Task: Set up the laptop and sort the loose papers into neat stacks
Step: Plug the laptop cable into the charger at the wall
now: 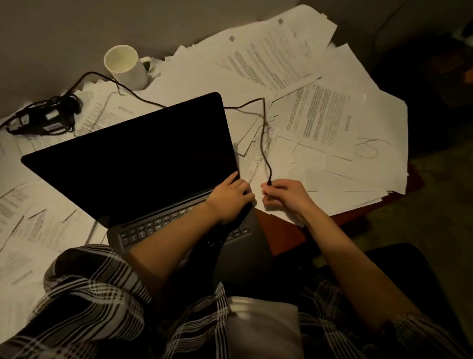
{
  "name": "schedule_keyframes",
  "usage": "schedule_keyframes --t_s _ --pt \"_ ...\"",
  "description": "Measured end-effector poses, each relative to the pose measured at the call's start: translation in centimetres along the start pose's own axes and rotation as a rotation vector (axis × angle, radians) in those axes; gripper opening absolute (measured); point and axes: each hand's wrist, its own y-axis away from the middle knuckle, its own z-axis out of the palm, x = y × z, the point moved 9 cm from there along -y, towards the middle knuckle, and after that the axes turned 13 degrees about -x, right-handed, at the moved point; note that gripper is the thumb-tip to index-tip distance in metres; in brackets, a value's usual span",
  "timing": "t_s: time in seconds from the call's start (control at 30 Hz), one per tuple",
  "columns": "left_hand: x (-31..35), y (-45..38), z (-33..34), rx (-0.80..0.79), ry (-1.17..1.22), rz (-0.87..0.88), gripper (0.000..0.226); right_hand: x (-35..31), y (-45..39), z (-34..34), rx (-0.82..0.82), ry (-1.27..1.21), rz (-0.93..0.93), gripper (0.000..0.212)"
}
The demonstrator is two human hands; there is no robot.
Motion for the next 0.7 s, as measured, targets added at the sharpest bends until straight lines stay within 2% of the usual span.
schedule_keyframes --t_s 0.2,0.37,0.53,0.63,0.7 --pt "-1.1 -0.6 -0.3 -0.064 -0.089 0.016 0.044 1.2 -1.6 0.7 0.078 0.056 0.075 0.010" --pt "-1.5 -0.9 -1.1 -0.045 -0.035 0.036 0.045 1.6 -2.2 0.9 0.121 0.016 0.060 0.016" --pt "-1.7 -1.5 -1.9 -0.105 -0.030 0.105 0.041 1.4 -2.0 0.9 0.163 0.112 0.051 0.020" --pt "-2.0 -1.6 -1.8 -0.180 -0.013 0.172 0.029 2.4 -1.5 0.7 0.221 0.025 0.055 0.021" --pt "-2.1 -1.6 -1.9 -0.187 -0.005 0.188 0.031 3.4 -1.3 1.2 0.223 -0.044 0.072 0.020"
